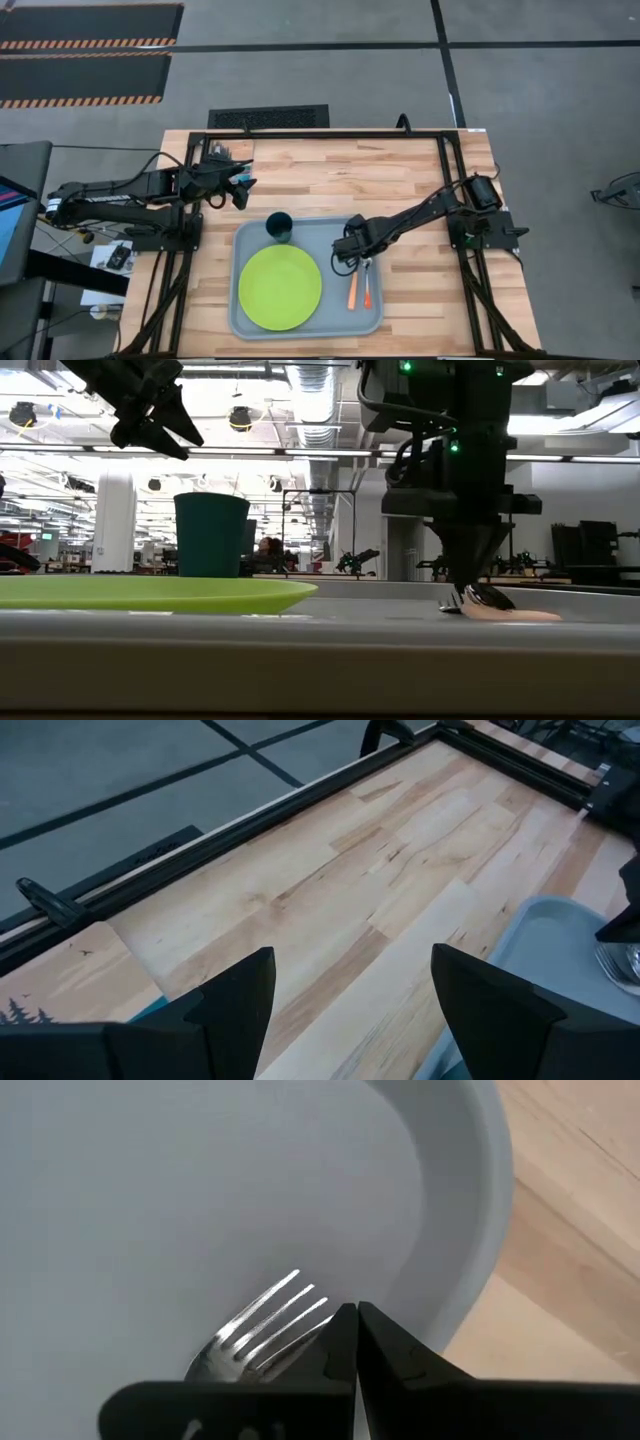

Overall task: Pick and place plate/cup/fork/spoon on tray
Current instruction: Put the orange fork on the gray serving tray to the left of the orange spoon, then return to Home Position

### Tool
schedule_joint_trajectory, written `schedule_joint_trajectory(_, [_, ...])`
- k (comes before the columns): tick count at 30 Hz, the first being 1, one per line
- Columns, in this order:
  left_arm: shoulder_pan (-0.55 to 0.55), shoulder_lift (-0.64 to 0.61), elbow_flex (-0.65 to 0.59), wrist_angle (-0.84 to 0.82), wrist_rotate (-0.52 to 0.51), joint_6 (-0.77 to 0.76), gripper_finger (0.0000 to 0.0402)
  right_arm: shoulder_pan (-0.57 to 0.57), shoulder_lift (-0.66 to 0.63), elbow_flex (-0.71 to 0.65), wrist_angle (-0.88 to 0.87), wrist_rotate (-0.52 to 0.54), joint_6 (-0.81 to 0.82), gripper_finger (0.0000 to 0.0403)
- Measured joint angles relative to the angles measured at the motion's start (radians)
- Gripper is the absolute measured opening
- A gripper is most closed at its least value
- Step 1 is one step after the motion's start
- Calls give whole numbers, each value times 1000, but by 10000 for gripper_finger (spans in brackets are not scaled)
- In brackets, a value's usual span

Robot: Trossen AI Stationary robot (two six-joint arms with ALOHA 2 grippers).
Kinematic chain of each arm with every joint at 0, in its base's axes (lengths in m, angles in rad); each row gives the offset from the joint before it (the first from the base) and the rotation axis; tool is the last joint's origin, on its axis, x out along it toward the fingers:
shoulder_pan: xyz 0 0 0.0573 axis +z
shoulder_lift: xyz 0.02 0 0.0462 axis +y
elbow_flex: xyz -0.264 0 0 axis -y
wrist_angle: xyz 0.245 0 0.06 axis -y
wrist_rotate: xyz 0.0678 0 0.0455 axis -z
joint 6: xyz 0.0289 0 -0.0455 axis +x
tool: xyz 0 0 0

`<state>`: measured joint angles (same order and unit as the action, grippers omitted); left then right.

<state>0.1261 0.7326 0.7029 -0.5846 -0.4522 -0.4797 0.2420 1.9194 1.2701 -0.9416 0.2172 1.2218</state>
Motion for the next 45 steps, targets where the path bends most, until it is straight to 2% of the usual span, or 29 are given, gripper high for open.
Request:
schedule_joint_trajectory(7, [0,0,0,0,-7,0,257,0,0,0,66,1,-25,24])
schedule_joint_trajectory(18, [0,0,0,1,-2,-1,257,-16,-22,15,54,18,-31,24])
schedule_joint_trajectory(24, [0,0,9,64,21,1,257,-36,-131,96,53,89,-198,24])
schedule_joint_trajectory(26, [0,0,33,110,22,4,257,-39,-203,120,52,170,-275,24])
schedule_joint_trajectory(29, [-1,-1,89,120,26,28,257,-36,-339,144,51,354,-436,24])
schedule_joint_trajectory(34, [-3,-1,135,86,12,213,257,4,-587,147,23,695,-822,24])
schedule_joint_trajectory(36, [-3,0,135,75,24,182,257,15,-674,147,-31,815,-858,24])
schedule_joint_trajectory(38, [-3,-1,129,86,98,262,257,20,-751,141,-84,894,-727,22])
schedule_joint_trajectory(40, [-2,-1,111,138,221,358,257,12,-827,95,-115,923,-680,19])
schedule_joint_trajectory(43, [20,-1,77,285,411,407,257,-8,-934,-36,-68,877,-668,18])
schedule_joint_trajectory(45, [51,-18,49,353,508,419,257,-21,-1002,-160,50,807,-676,20])
